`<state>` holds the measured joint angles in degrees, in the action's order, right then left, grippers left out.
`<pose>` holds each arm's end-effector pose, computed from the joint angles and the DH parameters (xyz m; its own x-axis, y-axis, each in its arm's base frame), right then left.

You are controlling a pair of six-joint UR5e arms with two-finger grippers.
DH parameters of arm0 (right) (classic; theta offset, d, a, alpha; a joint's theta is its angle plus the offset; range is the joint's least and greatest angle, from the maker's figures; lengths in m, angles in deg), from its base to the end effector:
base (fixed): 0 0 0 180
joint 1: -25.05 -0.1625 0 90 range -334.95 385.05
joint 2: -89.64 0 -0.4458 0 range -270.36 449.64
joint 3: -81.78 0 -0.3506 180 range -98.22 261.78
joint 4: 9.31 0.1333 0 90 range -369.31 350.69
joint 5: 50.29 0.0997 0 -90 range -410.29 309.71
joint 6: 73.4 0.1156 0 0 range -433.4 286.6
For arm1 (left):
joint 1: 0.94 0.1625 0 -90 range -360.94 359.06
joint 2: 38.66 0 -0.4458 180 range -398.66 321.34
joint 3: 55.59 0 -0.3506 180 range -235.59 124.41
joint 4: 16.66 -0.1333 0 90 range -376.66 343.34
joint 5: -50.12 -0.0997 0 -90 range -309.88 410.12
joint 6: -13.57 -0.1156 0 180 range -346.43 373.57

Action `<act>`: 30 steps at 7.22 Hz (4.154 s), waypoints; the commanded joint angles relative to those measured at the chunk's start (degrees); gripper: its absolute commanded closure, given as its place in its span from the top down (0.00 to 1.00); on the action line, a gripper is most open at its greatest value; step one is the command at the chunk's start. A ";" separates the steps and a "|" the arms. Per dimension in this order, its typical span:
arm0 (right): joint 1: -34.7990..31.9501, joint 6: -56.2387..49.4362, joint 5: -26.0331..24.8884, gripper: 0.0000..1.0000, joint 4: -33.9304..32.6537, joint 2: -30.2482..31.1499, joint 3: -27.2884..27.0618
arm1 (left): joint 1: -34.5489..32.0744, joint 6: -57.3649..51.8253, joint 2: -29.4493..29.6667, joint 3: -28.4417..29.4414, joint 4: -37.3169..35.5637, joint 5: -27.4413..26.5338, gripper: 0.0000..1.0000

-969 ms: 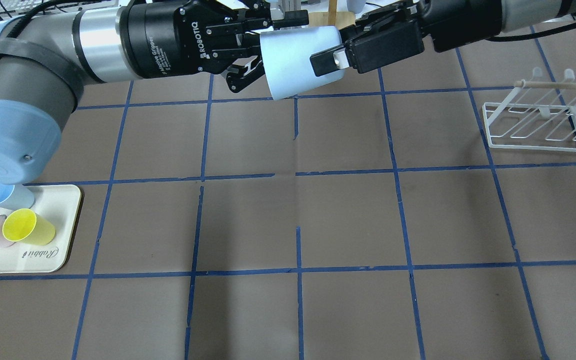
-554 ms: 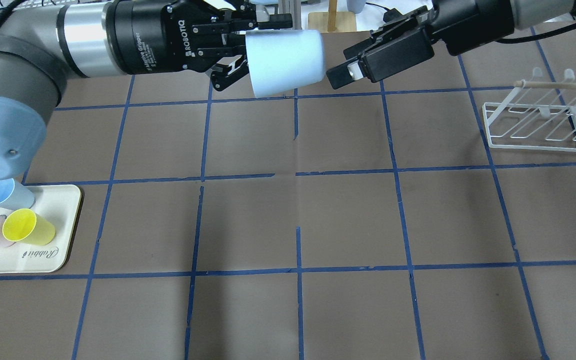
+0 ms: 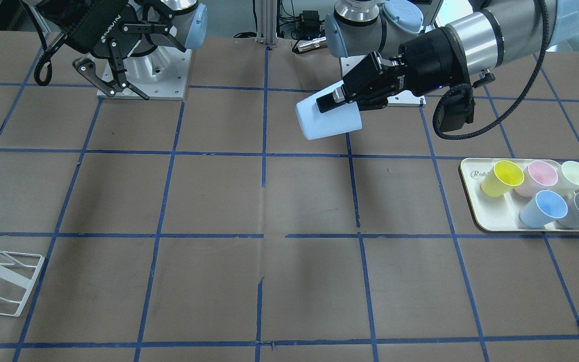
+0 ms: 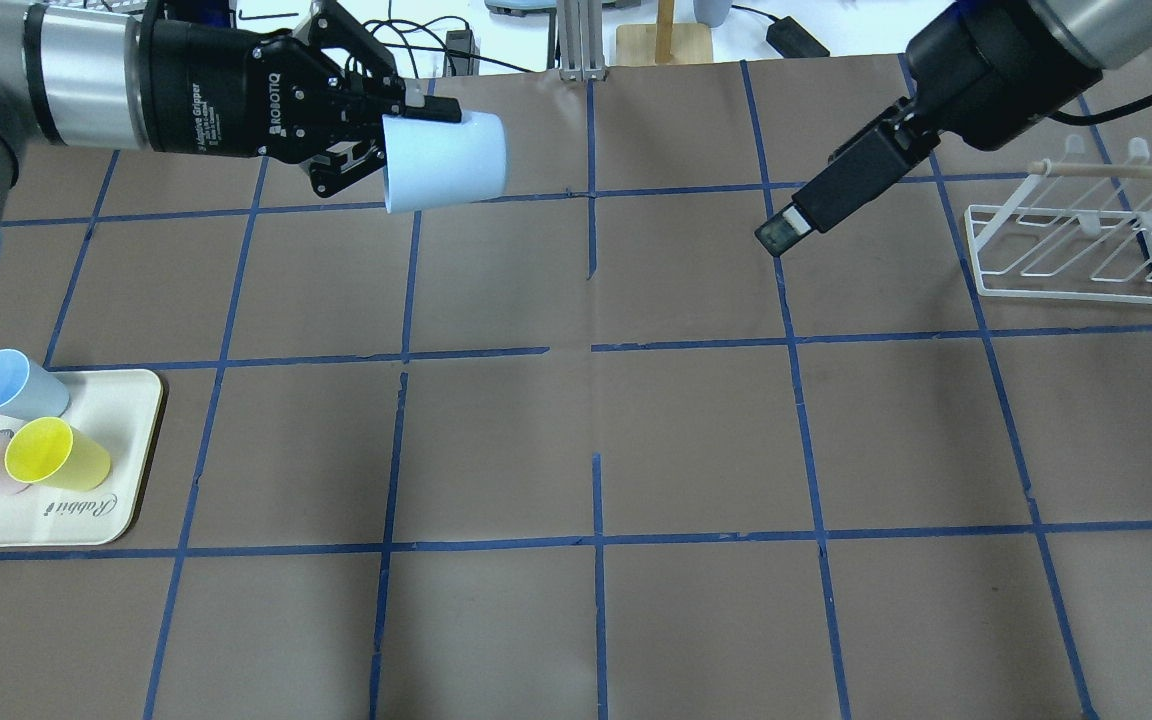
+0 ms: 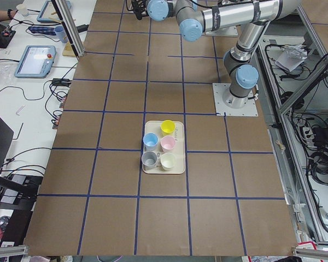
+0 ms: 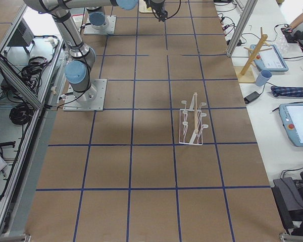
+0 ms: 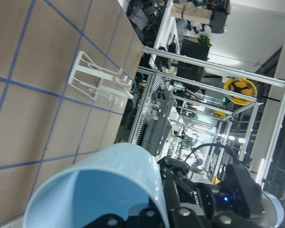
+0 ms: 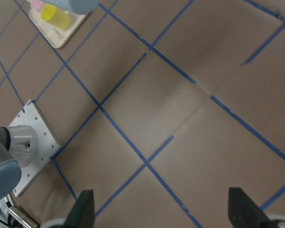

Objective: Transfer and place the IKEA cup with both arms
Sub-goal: 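Lower the cup with the left gripper onto the white tray while the right gripper withdraws, then open the left gripper to release the cup on the tray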

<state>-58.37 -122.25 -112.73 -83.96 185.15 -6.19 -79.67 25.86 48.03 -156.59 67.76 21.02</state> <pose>0.1409 -0.4084 0.5372 -0.6603 -0.6331 -0.4040 -0.5830 0.7712 -0.2557 -0.1479 -0.4570 0.5008 -0.4183 -0.3323 0.8453 -0.2910 0.9306 0.2218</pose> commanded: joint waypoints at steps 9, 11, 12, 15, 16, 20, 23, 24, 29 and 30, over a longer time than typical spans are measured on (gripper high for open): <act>-4.72 48.32 -29.84 1.00 -19.04 -8.05 -0.97 | 14.21 -43.38 9.17 -0.15 -6.85 -70.27 0.00; -4.82 48.67 -26.77 1.00 -18.96 -7.62 -0.71 | 15.87 -48.32 15.23 -1.30 -15.75 -71.35 0.00; -4.82 48.67 -26.68 1.00 -18.87 -7.62 -0.88 | 16.93 -49.02 18.40 -1.30 -18.48 -71.27 0.00; -4.82 48.67 -26.85 1.00 -18.87 -7.44 -0.97 | 18.69 -51.14 23.52 -1.21 -20.88 -71.27 0.00; -4.82 48.67 -26.85 1.00 -18.95 -7.44 -0.97 | 18.79 -51.23 24.48 -1.22 -20.80 -71.27 0.00; -4.82 48.59 -26.85 1.00 -18.87 -7.53 -0.97 | 19.14 -51.14 25.46 -1.30 -21.76 -71.53 0.00; -4.82 48.50 -26.76 1.00 -18.87 -7.53 -0.97 | 19.32 -52.72 25.29 -2.44 -20.98 -71.62 0.71; -4.82 48.41 -26.85 1.00 -18.87 -7.53 -0.97 | 19.23 -52.64 24.33 -2.01 -18.71 -71.53 0.85; -4.82 48.32 -26.85 1.00 -18.87 -7.53 -0.97 | 17.83 -51.85 15.55 4.65 -3.52 -69.61 1.00; -4.82 48.32 -26.85 1.00 -18.87 -7.53 -0.97 | 16.43 -48.54 13.70 7.02 0.52 -66.82 1.00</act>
<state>-63.19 -73.91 -139.58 -102.83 177.62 -7.17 -61.92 -25.33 64.27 -152.28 63.34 -48.39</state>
